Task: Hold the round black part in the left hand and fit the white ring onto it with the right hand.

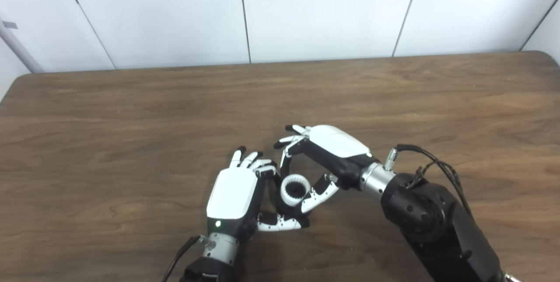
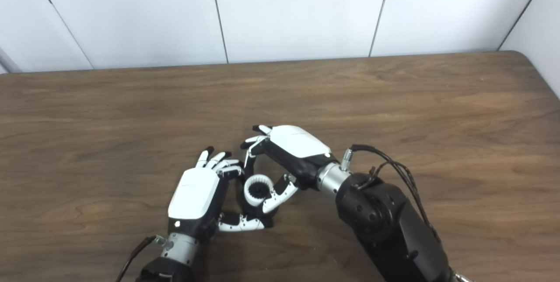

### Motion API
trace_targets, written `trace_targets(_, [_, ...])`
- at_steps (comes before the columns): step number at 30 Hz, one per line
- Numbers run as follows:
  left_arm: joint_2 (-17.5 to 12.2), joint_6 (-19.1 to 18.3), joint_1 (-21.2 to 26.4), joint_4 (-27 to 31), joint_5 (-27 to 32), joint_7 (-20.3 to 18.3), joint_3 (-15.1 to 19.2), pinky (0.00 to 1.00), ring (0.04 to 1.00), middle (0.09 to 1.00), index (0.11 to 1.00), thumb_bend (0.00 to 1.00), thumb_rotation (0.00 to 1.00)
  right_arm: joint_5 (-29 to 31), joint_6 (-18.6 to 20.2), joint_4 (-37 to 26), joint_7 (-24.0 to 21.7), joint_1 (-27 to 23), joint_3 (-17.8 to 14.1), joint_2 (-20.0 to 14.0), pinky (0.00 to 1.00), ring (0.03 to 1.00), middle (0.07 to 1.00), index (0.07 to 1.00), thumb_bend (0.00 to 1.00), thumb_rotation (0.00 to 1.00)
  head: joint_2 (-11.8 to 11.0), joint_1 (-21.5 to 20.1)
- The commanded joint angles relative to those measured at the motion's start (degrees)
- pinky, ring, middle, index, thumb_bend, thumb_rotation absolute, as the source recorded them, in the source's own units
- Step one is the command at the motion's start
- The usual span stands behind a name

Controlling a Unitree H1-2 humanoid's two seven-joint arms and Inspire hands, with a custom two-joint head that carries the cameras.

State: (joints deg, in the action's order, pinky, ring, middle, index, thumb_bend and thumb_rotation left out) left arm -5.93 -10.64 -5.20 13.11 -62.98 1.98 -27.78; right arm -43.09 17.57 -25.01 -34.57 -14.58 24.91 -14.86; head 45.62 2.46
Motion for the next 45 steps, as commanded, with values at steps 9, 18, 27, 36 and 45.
trace_targets(9, [0.64,0.44,-0.78,-0.63,0.12,-2.45,-1.76,1.00,0.892,0.762,0.486,0.52,0.05,0.13,-1.16,-0.07,1.70,-0.89,-0.73,0.38,1.00,0.987,0.848,0.484,0.52,0.13,0.04,0.03])
trace_targets(18, [0.54,0.04,-0.72,-0.26,-0.27,-3.00,-1.72,1.00,0.890,0.761,0.487,0.52,0.05,-0.22,-1.26,-0.10,1.27,-0.96,-0.81,-0.42,1.00,0.986,0.855,0.490,0.53,0.15,0.14,-0.14])
trace_targets(27, [0.48,0.06,-0.70,-0.36,-0.20,-2.85,-1.60,1.00,0.889,0.762,0.486,0.52,0.05,-0.53,-2.46,0.07,2.59,-0.88,-1.09,-0.70,1.00,0.988,0.875,0.631,1.00,0.29,0.18,-0.28])
trace_targets(36, [0.26,0.09,-0.65,-0.20,-0.60,-2.95,-1.61,1.00,0.885,0.761,0.486,0.52,0.05,-0.28,-1.42,-0.47,2.18,-0.86,-1.89,-0.45,1.00,0.993,0.870,0.559,1.00,0.21,0.42,-0.33])
trace_targets(45, [0.00,0.25,-0.67,-0.04,0.28,-3.00,-1.14,1.00,0.890,0.761,0.484,0.52,0.05,0.10,0.22,-2.26,1.06,-1.29,-3.62,-0.95,1.00,0.993,0.867,0.561,1.00,0.20,0.40,-0.55])
